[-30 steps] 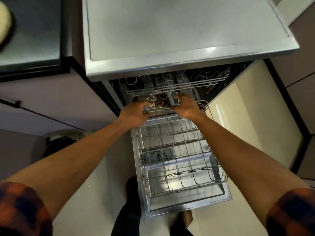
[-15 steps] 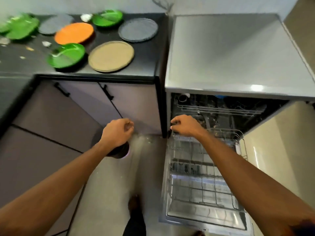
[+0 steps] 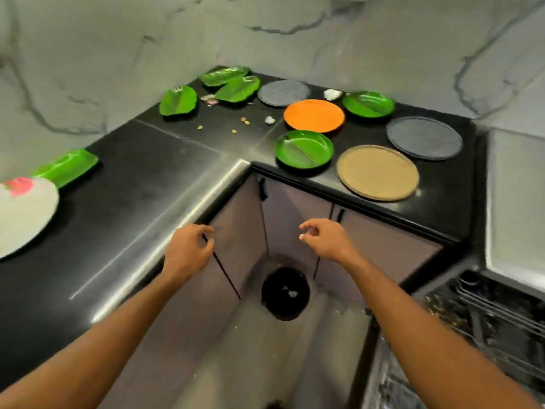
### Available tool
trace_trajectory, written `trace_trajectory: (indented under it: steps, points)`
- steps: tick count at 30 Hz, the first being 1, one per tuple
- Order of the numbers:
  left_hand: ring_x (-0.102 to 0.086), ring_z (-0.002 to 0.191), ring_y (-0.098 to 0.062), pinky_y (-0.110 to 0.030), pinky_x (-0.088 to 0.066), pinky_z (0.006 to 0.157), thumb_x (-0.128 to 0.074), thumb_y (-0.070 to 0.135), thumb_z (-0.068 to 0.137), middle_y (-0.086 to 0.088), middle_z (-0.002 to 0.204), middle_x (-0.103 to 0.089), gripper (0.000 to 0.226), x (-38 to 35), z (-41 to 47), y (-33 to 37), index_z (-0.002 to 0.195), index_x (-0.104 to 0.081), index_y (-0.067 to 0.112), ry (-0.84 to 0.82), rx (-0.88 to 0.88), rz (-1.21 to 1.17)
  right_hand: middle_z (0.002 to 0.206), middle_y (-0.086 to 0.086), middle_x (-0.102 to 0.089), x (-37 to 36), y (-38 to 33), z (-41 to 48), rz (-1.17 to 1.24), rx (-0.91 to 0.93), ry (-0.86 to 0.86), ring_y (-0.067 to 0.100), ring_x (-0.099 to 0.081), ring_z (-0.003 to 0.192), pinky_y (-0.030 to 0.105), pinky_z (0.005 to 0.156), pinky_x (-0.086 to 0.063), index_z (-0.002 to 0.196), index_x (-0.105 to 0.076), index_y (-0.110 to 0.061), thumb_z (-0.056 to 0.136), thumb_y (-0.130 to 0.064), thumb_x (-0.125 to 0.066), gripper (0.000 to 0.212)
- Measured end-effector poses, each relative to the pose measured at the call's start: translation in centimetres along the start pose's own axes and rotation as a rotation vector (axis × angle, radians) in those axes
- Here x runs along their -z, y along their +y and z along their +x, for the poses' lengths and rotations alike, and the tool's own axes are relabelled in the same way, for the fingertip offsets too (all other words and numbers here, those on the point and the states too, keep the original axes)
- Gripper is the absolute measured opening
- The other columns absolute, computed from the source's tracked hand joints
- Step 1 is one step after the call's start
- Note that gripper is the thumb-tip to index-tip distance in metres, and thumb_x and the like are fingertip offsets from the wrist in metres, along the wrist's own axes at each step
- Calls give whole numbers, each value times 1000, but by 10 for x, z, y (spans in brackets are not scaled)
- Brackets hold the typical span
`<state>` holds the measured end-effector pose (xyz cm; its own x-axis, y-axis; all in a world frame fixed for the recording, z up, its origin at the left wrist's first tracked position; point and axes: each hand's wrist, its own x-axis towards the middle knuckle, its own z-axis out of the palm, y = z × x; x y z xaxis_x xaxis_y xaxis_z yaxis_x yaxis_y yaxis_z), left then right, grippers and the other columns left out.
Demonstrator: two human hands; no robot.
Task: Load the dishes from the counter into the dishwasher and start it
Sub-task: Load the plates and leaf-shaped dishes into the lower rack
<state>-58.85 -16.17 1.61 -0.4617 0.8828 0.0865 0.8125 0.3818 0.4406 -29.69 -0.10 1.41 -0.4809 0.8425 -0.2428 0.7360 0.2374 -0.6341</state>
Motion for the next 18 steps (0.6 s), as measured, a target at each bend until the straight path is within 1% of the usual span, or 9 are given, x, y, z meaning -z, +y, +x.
trace_trajectory:
  steps: [1,3,5,8,10,12,15,18]
  points:
    - [-65,99,-27,-39,-53,84,-67,20,85,-4,107,-72,25,8,4,-17,108,-75,16,26,6,6,92,-12,-69,-10,-20,13,3,25,-15,10,-64,91,28,84,-50,114,-72,-31,89,-36,-68,26]
    - [-61,101,-29,-40,-51,86,-64,26,83,-3,107,-70,30,19,7,-41,109,-74,18,62,7,23,97,-10,-72,-25,-52,34,0,72,-46,11,-67,95,33,92,-53,112,-73,-32,88,-35,-68,25]
    - [-59,104,-28,-40,-48,89,-62,29,81,-2,109,-69,33,24,8,-64,110,-72,19,83,37,37,104,-9,-73,-41,-82,57,-18,133,-79,11,-68,100,33,94,-53,114,-72,-32,87,-35,-69,27]
    - [-57,108,-27,-38,-47,90,-70,25,83,1,111,-68,30,29,16,-93,113,-71,21,119,152,31,113,-9,-73,-59,-121,88,-18,206,-125,5,-67,107,31,98,-52,115,-72,-32,87,-34,-69,28]
    - [-56,107,-27,-38,-46,89,-71,23,83,0,110,-68,29,29,19,-105,112,-71,21,139,200,20,113,-9,-73,-69,-141,106,-35,260,-143,5,-67,108,32,98,-53,115,-72,-30,88,-33,-68,28]
    - [-57,106,-26,-36,-45,88,-71,22,84,0,108,-69,25,31,23,-115,110,-72,21,159,246,-1,110,-9,-72,-83,-160,126,-49,320,-158,9,-67,106,36,97,-53,113,-73,-30,87,-32,-68,26]
    - [-57,100,-24,-34,-44,82,-68,21,86,3,102,-67,18,35,28,-132,103,-73,23,208,310,-7,106,-6,-71,-105,-190,150,-80,407,-197,13,-67,101,36,96,-52,113,-74,-26,89,-27,-69,25]
    - [-54,95,-20,-33,-41,76,-67,22,87,8,96,-60,15,41,27,-150,100,-72,25,266,390,-2,106,-1,-71,-131,-219,169,-89,508,-254,16,-68,102,36,95,-52,113,-75,-21,90,-23,-69,24]
